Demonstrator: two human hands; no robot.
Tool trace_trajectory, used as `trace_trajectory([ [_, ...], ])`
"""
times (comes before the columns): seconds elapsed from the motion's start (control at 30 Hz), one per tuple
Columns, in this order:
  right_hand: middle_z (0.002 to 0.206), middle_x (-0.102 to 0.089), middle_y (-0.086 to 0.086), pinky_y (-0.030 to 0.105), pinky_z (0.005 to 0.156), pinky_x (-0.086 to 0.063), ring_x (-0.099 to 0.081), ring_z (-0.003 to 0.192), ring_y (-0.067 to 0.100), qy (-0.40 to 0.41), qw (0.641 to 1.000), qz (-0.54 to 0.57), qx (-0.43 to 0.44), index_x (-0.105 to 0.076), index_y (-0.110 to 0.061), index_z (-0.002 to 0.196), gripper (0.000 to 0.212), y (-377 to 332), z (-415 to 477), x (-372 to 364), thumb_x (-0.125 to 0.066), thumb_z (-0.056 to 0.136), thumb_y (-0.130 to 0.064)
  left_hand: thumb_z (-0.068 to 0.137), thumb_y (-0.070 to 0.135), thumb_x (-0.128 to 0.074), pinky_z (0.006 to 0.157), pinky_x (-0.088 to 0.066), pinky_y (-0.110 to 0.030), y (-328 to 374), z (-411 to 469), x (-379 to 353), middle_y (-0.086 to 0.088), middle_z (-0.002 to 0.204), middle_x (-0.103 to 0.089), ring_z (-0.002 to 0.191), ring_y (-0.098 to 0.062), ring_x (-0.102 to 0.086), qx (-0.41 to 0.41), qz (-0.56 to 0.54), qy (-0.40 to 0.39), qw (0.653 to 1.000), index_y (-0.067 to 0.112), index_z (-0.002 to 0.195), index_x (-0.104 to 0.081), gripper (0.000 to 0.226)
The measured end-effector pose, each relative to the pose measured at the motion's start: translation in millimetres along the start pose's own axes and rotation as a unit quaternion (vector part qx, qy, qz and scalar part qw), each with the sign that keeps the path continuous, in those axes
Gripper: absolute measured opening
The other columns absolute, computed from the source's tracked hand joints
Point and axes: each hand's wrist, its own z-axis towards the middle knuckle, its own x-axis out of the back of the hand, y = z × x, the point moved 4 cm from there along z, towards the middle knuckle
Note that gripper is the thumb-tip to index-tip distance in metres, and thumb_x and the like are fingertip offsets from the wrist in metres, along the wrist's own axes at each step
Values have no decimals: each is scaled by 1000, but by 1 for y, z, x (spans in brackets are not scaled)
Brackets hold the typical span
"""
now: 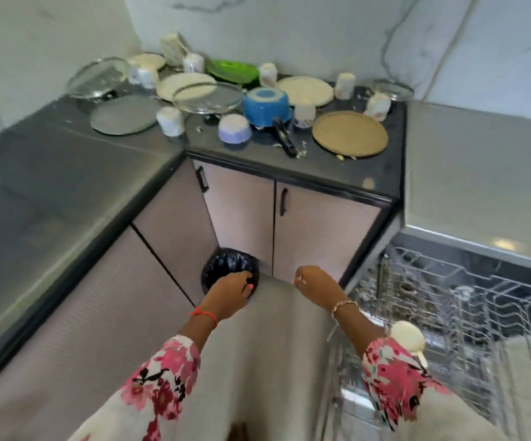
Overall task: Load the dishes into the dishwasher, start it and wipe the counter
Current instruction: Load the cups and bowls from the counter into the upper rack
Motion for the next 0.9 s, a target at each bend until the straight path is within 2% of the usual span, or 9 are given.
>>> trace_trajectory([
  [0.1,102,-62,18,37,81,-45,-57,96,33,13,999,-13,34,-60,0,96,25,-53,38,12,-46,93,-21,87,45,-23,95,-41,-39,-50,14,50,-17,120,-59,111,-32,-54,-3,-8,48,999,3,119,-55,62],
  [0.17,102,-61,18,37,81,-45,-57,95,34,26,998,-28,54,-60,0,96,27,-77,66,25,-45,94,-22,82,49,-15,96,-39,-38,-75,27,81,-19,118,-59,110,-34,-54,8,-14,68,998,1,117,-55,71],
  [0.23,102,-62,17,38,81,-45,-57,94,33,38,996,-43,75,-60,1,98,28,-103,96,44,-43,95,-22,85,36,-25,94,-40,-36,-96,41,113,-21,114,-60,107,-33,-57,18,5,104,994,-2,116,-56,58],
  [0.3,97,-61,17,40,81,-46,-58,89,31,66,990,-45,114,-60,2,95,29,-132,129,66,-42,96,-21,86,29,-34,88,-42,-32,-117,60,145,-23,103,-63,97,-33,-62,9,17,152,988,-5,105,-61,47],
  [0.4,97,-62,14,40,78,-48,-60,88,29,113,981,-38,154,-63,-2,94,28,-167,176,100,-49,93,-25,89,29,-34,99,-37,-38,-147,96,186,-22,116,-58,113,-33,-53,35,-12,166,985,-4,115,-56,47],
  [0.57,97,-66,6,29,73,-44,-61,87,24,165,966,-22,197,-67,-7,93,26,-221,281,157,-55,90,-29,94,19,-47,104,-32,-32,-205,171,257,-12,125,-56,121,-26,-48,71,-47,243,966,3,123,-53,34],
  [0.63,94,-67,7,27,71,-42,-61,87,23,173,961,-18,213,-67,-7,90,25,-241,319,177,-55,90,-28,94,18,-48,103,-33,-33,-221,195,280,-12,124,-56,120,-26,-49,85,-51,250,963,3,122,-53,32],
  [0.8,90,-67,14,34,73,-45,-61,84,29,171,954,2,245,-66,-2,87,21,-287,417,214,-57,89,-20,93,14,-48,99,-32,-30,-267,261,328,-13,123,-56,118,-29,-48,105,-44,248,962,3,122,-53,32],
  [0.9,86,-67,14,34,69,-44,-61,79,29,176,949,-11,261,-67,-3,85,19,-312,472,229,-58,88,-19,94,16,-48,102,-31,-32,-294,298,355,-11,129,-52,123,-26,-45,127,-60,245,959,4,126,-50,34],
])
